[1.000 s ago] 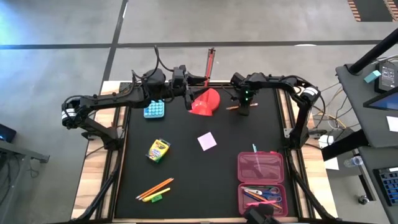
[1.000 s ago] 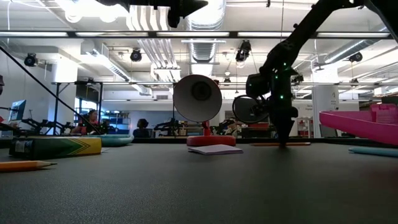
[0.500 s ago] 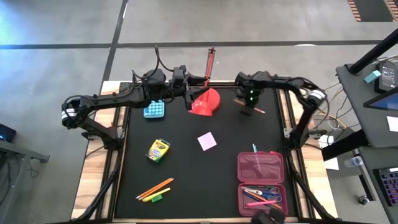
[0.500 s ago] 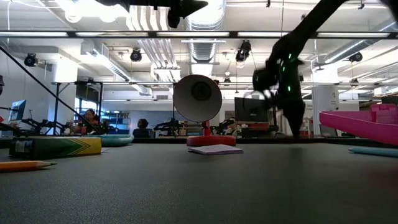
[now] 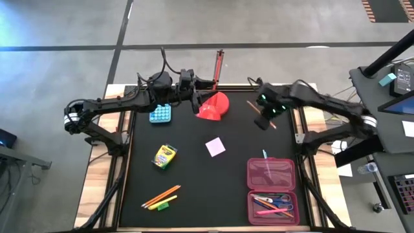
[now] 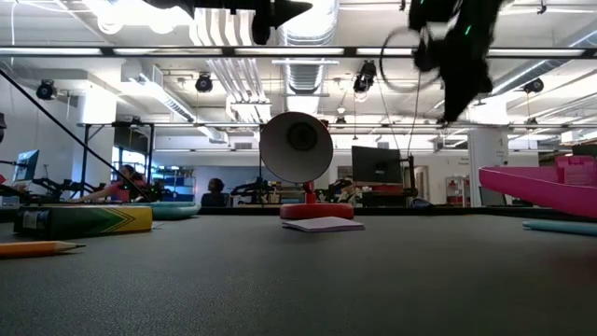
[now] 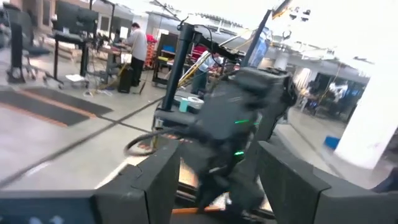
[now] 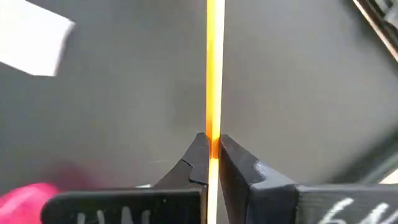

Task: Pack school essentials
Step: Put the orange pencil into the pink supply box

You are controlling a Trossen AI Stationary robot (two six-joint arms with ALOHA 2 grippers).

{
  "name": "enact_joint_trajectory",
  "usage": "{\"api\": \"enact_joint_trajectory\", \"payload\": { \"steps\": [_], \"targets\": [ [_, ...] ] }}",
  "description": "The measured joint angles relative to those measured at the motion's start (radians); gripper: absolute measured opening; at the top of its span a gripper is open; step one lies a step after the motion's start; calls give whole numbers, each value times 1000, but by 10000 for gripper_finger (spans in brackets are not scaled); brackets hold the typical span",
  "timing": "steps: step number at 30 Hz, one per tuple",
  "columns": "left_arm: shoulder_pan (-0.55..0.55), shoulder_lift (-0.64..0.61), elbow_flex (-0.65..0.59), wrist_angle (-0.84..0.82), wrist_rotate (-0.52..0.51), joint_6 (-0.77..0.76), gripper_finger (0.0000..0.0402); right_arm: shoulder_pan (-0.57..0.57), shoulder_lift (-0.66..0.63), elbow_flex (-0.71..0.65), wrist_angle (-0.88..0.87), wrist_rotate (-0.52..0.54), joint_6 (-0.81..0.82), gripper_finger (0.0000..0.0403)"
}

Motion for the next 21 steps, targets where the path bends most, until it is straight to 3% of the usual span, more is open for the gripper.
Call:
{"api": "enact_joint_trajectory", "payload": {
  "steps": [7, 15, 21],
  "targets": [
    [-11, 0, -4, -26, 118, -158, 193, 403, -95, -2, 17, 79, 333, 11],
    [-111, 1, -5, -26, 143, -172, 193, 818, -1, -2, 27, 105, 553, 12],
    [-189, 1, -5, -26, 119, -172, 193, 1056, 89, -2, 52, 100, 695, 13]
  ]
}}
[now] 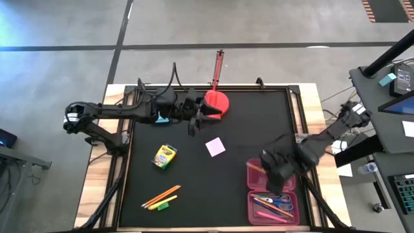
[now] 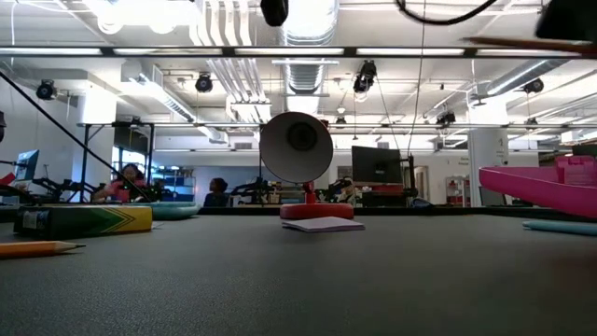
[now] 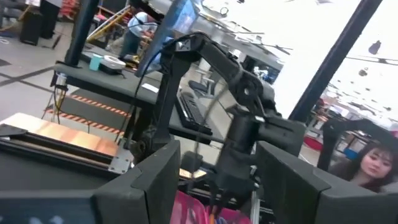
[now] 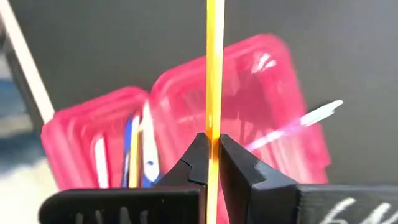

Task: Pack school essentials
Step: Put the orange pencil into the pink supply box

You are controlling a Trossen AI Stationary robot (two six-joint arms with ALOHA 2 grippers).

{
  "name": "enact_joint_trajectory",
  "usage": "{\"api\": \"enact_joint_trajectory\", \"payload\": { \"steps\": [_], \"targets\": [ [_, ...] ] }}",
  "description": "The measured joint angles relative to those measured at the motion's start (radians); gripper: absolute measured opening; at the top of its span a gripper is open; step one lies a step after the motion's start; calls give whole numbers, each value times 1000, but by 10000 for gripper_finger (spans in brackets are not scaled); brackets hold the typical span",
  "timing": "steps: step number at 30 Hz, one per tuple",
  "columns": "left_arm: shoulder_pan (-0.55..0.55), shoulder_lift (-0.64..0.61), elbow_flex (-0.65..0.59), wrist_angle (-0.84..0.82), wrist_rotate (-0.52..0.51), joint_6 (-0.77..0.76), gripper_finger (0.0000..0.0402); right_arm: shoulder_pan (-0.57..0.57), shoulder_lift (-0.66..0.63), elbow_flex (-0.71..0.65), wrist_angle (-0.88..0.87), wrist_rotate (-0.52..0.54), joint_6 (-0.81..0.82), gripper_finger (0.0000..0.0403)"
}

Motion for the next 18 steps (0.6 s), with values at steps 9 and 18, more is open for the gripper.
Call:
{"api": "enact_joint_trajectory", "payload": {
  "steps": [9, 18],
  "targets": [
    [-88, 1, 0, 1, -190, -27, 193, 192, 103, 1, 134, -35, 128, 13],
    [-156, 8, 0, 3, -201, -42, 193, 288, 235, 1, 164, -75, 177, 13]
  ]
}}
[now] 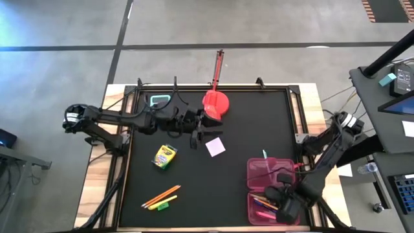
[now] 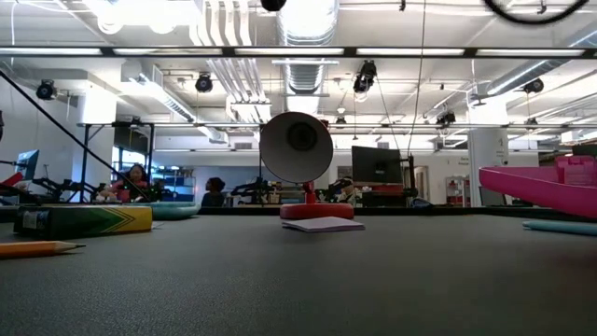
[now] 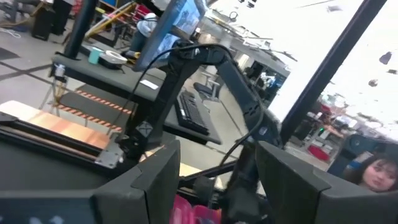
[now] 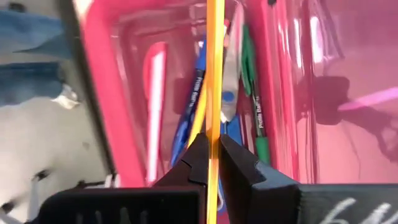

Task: Pack school essentials
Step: Put the orange pencil into the pink supply box, then put the light blue pen into the pink supply box

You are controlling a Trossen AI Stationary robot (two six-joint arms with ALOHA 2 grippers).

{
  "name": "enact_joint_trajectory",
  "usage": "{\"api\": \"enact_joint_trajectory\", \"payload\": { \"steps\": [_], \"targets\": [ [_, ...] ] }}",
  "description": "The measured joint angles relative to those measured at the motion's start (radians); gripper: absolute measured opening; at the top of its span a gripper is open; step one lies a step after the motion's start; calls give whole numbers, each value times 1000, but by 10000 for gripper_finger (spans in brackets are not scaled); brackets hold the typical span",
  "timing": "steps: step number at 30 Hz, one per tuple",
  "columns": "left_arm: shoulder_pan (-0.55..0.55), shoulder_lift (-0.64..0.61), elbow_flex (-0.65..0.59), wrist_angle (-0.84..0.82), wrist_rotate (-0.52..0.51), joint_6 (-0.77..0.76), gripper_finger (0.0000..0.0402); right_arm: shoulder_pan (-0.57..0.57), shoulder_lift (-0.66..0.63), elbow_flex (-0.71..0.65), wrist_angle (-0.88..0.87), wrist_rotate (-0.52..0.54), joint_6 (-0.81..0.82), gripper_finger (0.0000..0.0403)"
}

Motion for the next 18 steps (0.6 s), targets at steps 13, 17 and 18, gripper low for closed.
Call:
{"api": "enact_joint_trajectory", "payload": {
  "steps": [13, 17, 18],
  "targets": [
    [-32, 7, 0, -3, -14, -14, 193, 0, 95, 0, 24, -123, 153, 98],
    [-33, 18, 1, 5, -14, -13, 193, 0, 62, 0, 41, -126, 134, 132],
    [-33, 19, 0, -3, -15, -13, 193, 0, 47, 0, 41, -122, 135, 136]
  ]
}}
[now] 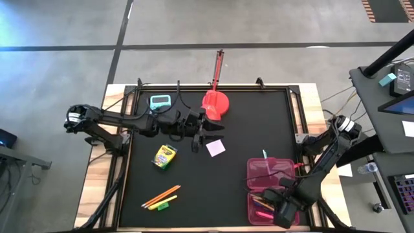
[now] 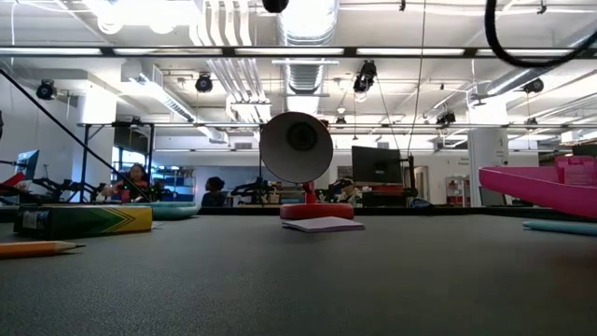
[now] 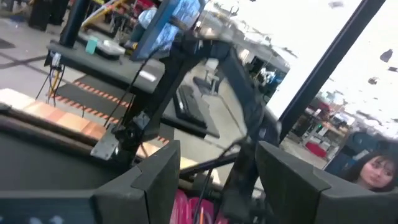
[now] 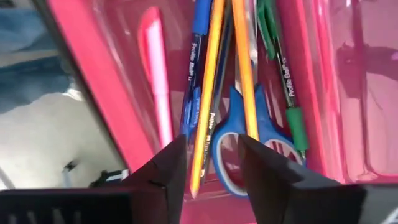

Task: Pack school essentials
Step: Put the light blue pen into the pink supply box

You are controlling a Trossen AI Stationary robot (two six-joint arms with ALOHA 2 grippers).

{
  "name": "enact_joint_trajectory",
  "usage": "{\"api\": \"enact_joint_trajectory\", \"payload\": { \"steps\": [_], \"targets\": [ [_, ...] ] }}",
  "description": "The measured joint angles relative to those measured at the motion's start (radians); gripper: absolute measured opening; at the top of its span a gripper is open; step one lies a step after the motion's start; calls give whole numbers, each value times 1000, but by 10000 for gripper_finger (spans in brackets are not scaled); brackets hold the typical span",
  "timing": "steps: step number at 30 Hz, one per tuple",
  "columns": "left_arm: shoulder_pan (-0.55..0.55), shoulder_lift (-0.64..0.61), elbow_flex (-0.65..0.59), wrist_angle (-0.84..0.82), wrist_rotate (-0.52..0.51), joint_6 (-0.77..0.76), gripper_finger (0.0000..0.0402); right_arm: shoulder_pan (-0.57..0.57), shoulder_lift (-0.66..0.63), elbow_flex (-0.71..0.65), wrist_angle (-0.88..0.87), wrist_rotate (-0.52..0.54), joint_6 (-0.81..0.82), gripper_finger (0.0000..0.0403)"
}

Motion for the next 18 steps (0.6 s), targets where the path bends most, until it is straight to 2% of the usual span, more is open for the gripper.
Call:
{"api": "enact_joint_trajectory", "payload": {
  "steps": [3, 6, 9, 11, 14, 18],
  "targets": [
    [0, 13, 0, 4, 0, 0, 193, 0, -56, 0, -7, 72, 25, 139],
    [0, 17, 0, -1, 0, 0, 193, -17, -135, 1, -33, 232, 96, 134],
    [0, 26, 0, 2, -1, 0, 193, -63, -210, 1, -137, 408, 255, 129],
    [0, 27, 0, -1, -2, 1, 193, -115, -251, 1, -242, 475, 382, 128],
    [5, 26, 2, 4, -2, 3, 193, -206, -299, 1, -405, 490, 473, 128],
    [17, 26, 2, 2, -3, 3, 193, -347, -340, -9, -477, 486, 454, 129]
  ]
}}
